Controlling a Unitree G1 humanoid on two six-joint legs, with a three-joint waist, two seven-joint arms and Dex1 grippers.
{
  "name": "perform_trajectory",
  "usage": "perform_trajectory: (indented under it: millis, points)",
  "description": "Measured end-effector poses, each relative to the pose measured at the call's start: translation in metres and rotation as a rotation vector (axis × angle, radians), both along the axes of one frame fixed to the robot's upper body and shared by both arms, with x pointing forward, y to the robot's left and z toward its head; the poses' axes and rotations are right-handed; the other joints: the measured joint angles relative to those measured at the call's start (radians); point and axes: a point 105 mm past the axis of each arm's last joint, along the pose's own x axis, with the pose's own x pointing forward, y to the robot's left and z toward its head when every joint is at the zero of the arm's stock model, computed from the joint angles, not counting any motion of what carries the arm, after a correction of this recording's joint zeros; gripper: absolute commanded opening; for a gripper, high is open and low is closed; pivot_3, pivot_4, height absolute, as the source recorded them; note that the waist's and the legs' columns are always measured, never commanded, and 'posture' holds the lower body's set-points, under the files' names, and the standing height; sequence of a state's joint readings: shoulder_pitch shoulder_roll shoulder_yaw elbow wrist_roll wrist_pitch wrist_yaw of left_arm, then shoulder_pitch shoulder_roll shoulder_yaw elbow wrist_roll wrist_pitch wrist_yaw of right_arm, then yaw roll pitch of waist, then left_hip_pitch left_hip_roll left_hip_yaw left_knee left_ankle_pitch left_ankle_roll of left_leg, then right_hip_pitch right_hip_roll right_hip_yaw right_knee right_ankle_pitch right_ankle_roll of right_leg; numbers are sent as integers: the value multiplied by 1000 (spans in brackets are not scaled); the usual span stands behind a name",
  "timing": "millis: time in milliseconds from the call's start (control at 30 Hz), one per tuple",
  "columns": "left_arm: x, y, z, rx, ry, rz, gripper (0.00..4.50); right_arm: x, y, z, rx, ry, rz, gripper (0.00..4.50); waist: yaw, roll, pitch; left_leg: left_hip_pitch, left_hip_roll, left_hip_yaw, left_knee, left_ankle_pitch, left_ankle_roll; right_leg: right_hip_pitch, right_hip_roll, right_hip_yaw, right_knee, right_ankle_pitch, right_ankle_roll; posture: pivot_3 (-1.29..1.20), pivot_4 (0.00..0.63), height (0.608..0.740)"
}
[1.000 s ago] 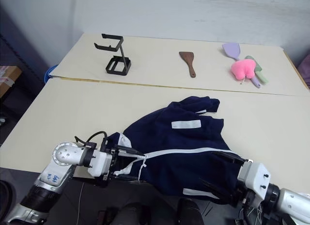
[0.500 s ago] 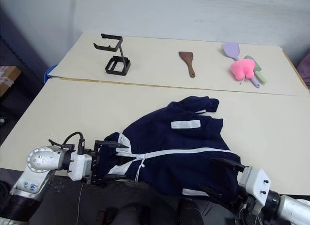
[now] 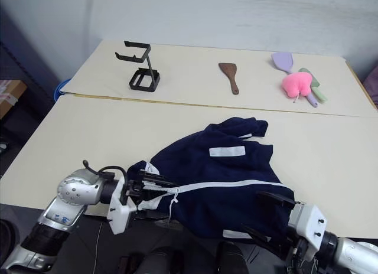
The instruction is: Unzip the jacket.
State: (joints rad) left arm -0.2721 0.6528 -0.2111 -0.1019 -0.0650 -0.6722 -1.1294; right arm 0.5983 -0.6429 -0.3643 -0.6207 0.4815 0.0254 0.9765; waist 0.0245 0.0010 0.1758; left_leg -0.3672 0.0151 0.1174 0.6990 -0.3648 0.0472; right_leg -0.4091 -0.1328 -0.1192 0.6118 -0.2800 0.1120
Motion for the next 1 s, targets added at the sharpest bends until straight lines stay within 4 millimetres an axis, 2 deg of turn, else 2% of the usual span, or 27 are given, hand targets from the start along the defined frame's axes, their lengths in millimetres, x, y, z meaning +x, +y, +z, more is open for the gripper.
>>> perform_trajectory:
  millis: [133,200,300,467,500,733,1000]
  points:
    - [-2,-5,2,-49,55,-8,3029,0,0,-1,-2,4,-10,4500,-1,0,0,0,1,0,0,0,0,0,0,1,0,0,0,0,150,740]
    - [-4,-4,3,-66,99,-14,2677,-1,-1,-2,0,7,-14,4500,-1,0,0,0,1,0,0,0,0,0,0,2,0,0,0,0,150,740]
    - [-10,3,1,-67,198,-27,1733,-3,-1,-4,3,16,-20,4500,-2,0,0,0,1,-1,0,0,0,0,-1,3,0,0,0,0,150,740]
    - [-7,2,4,-141,437,19,191,-3,0,-4,4,16,-18,4500,0,0,0,0,0,-1,0,0,0,1,0,5,0,0,0,0,150,740]
    - [-7,2,3,-145,495,34,15,-3,0,-5,4,17,-18,4500,-1,0,0,0,0,-1,0,0,0,1,0,5,0,0,0,0,150,740]
    - [3,5,-1,-196,825,169,15,-3,0,-5,4,19,-18,4500,0,0,0,0,0,-1,0,0,0,1,0,5,0,0,0,0,150,740]
    - [40,-7,35,-523,1108,306,15,-3,-1,-8,8,34,-21,4500,0,0,0,0,0,-2,1,1,0,1,0,5,4,0,0,0,150,740]
